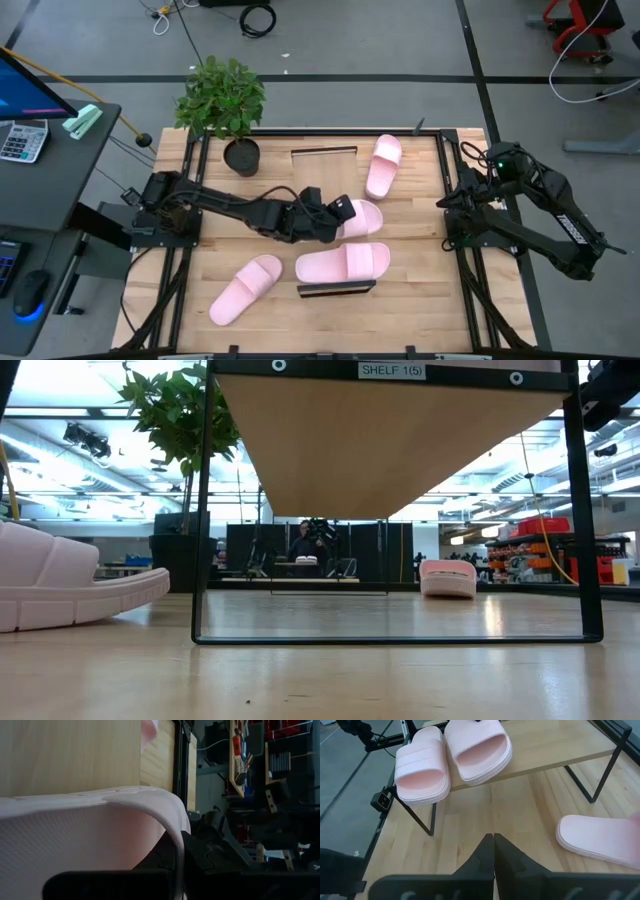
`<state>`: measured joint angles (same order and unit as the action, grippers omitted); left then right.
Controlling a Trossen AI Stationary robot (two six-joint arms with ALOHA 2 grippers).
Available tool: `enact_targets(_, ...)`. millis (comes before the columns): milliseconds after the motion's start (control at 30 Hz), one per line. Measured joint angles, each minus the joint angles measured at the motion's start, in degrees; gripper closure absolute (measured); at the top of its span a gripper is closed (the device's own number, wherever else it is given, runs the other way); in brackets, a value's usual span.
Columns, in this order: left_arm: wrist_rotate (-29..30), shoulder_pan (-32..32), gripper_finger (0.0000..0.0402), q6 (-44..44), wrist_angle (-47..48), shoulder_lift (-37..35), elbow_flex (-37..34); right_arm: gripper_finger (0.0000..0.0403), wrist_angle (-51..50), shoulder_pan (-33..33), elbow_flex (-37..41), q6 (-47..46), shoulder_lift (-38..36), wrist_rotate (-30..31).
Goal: Pick and place slides into the shelf
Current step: Put the top left pink slipper on the shelf
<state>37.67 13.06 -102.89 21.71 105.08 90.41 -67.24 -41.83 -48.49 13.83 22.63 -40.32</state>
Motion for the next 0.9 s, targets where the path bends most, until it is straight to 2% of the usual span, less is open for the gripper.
enact_targets(900,-0.94,-0.60,0.0390,1.58,-0.44,0.00,0.00,0.0403,0.00,0.00,0.02,0.01,0.00,0.03)
